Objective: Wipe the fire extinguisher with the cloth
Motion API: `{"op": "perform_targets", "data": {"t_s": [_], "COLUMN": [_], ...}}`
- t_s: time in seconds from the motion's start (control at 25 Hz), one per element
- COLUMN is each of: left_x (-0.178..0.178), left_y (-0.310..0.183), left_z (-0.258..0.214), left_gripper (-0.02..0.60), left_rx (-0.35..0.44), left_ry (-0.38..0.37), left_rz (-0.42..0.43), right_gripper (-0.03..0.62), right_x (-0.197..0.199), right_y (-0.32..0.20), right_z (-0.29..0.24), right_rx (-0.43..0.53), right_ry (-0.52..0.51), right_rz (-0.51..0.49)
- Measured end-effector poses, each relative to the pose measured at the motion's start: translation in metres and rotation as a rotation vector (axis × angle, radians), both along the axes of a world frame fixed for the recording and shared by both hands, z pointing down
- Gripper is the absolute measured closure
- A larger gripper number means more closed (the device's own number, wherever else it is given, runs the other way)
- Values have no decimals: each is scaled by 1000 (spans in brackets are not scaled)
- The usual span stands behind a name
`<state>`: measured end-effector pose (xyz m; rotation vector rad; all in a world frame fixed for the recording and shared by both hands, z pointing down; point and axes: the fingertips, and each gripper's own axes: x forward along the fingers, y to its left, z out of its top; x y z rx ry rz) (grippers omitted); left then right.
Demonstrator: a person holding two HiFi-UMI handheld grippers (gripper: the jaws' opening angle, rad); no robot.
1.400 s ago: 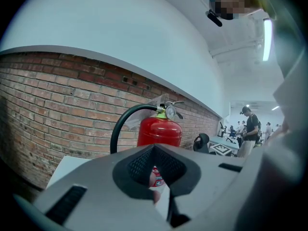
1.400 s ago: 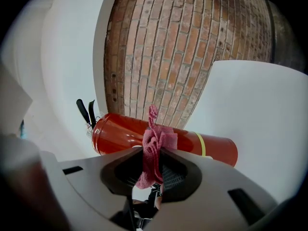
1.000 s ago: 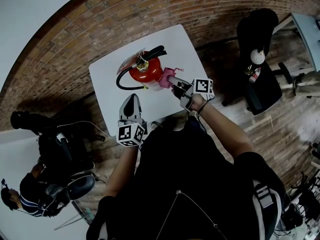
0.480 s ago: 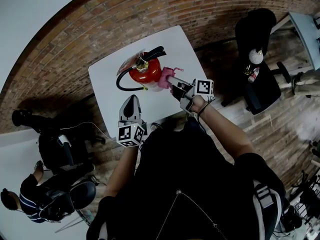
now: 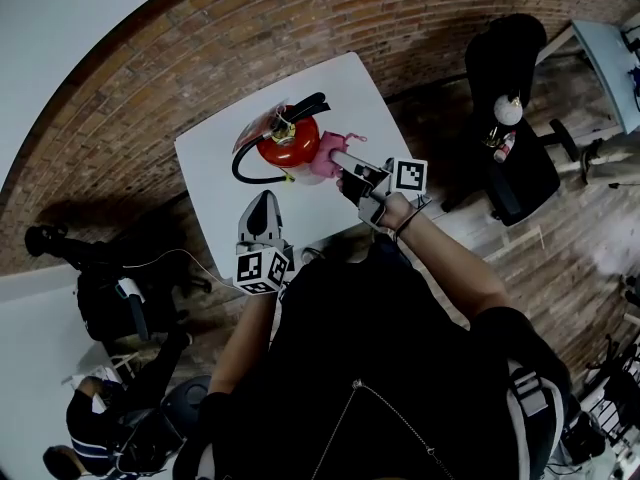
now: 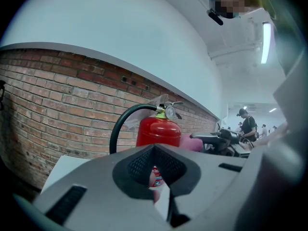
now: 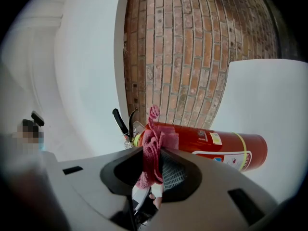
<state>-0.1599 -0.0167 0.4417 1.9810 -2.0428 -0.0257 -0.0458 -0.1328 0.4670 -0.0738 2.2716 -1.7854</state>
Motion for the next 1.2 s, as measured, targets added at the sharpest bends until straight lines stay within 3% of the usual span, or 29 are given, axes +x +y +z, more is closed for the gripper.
{"op": "perform_targets", "data": {"t_s": [0.8, 1.04, 1.2], "left_x": [-4, -13, -20], "left_y": [0, -1, -1], "left_z": [4, 10, 14], "left_gripper": [574, 574, 574], "left_rx": [12, 7, 2], "left_ry": [25, 41, 48], "left_rz": [72, 101, 129], "right_gripper": [493, 493, 493], "right_x": [5, 16, 28], "right_y": [11, 8, 7], "right_z": [-51, -63, -36], "right_rx": [29, 49, 27], "right_ry": [-93, -146, -102], "right_rz": [98, 199, 272]}}
